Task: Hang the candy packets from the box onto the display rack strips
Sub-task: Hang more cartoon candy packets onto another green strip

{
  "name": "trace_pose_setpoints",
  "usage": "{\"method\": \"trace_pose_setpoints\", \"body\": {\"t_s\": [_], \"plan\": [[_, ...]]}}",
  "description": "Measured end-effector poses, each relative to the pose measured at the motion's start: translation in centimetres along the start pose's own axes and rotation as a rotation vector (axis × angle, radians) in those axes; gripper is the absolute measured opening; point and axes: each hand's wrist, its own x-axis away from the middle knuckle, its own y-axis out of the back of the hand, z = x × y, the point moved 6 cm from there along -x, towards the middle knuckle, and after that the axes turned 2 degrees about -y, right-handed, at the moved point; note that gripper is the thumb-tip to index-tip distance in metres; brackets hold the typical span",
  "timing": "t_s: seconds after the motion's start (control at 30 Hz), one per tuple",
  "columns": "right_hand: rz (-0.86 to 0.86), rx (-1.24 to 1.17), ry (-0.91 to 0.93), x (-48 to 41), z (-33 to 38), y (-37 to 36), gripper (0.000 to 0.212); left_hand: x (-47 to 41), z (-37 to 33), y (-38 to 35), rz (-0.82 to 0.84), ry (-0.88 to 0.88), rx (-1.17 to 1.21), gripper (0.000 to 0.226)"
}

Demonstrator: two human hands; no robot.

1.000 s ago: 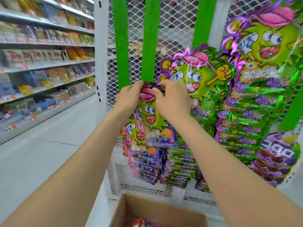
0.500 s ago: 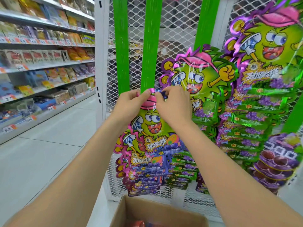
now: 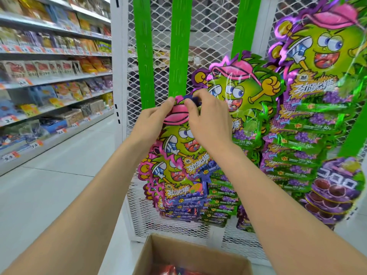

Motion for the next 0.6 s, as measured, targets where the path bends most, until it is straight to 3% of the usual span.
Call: {"method": "trace_pose_setpoints", "body": {"t_s": [0.13, 0.3, 0.5, 0.57, 0.6], "plan": [[0.064, -0.035, -0.032, -0.2, -0.4, -1.5, 0.023, -0.4, 1.2, -0.2, 0.005, 0.112, 0.204, 0.035], [0.136, -0.069, -0.071, 0.6, -1.0, -1.7, 0.022, -0.6, 2.5, 0.1, -0.055, 0.162, 0.237, 0.025], [0.150, -0.100, -0.081, 2.1, -2.0, -2.1, 0.021, -0.3, 2.2, 0.5, -0.016, 0.152, 0.131, 0.044], [0.166, -0.075, -0.075, 2.7, -2.1, -2.2, 0.021, -0.3, 2.1, 0.8, -0.005, 0.133, 0.083, 0.065], [0.179, -0.062, -0.069, 3.0, -2.2, -2.2, 0.022, -0.1, 1.9, 0.8, 0.017, 0.104, 0.021, 0.065]]}}
